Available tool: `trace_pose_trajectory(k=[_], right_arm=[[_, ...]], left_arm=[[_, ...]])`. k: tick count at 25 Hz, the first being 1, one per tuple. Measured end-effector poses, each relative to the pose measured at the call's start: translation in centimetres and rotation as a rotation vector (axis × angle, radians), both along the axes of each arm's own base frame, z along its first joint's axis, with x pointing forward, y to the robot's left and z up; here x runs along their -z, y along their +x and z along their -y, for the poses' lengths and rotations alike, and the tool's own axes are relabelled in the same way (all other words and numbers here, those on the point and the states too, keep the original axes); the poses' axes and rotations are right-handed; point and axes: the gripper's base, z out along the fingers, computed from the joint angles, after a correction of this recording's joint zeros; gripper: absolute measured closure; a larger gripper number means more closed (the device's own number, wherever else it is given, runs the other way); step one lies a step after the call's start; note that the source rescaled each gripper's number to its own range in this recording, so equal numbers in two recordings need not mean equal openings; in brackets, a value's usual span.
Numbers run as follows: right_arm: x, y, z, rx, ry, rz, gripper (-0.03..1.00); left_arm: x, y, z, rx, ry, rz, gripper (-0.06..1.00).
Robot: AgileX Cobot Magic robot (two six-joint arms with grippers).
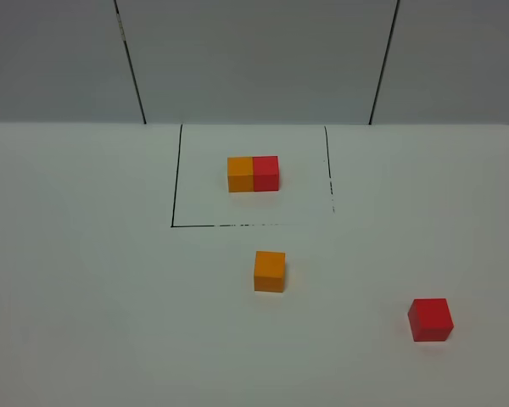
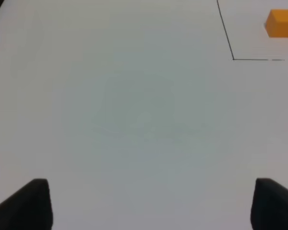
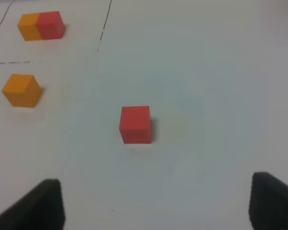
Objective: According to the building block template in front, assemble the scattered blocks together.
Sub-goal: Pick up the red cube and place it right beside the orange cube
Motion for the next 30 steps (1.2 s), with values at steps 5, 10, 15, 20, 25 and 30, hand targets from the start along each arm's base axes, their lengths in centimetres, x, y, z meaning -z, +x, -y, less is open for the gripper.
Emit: trace_pose_trajectory(k=[5,10,15,20,25,30], right_arm=[[0.00,0.00,0.00,0.000,0.000,0.000,0.39],[0.00,0.00,0.00,0.000,0.000,0.000,0.39],[0.00,0.00,0.00,0.000,0.000,0.000,0.39],[0.00,0.00,0.00,0.000,0.000,0.000,0.39],[0.00,0.00,0.00,0.000,0.000,0.000,0.39],[0.00,0.00,0.00,0.000,0.000,0.000,0.39]], left_arm=[[0.76,0.01,0.21,0.022,-0.008,-0.011,0.25],[0.76,0.01,0.23,0.025,-0.007,-0.011,0.36],[0.76,0.01,0.23,0.025,-0.007,-0.011,0.46],[0.76,0.01,0.23,0.025,-0.007,-0.011,0.56],[0.76,0.01,0.23,0.025,-0.007,-0.011,0.63],[0.76,0.01,0.23,0.026,-0.006,-0.011,0.67]])
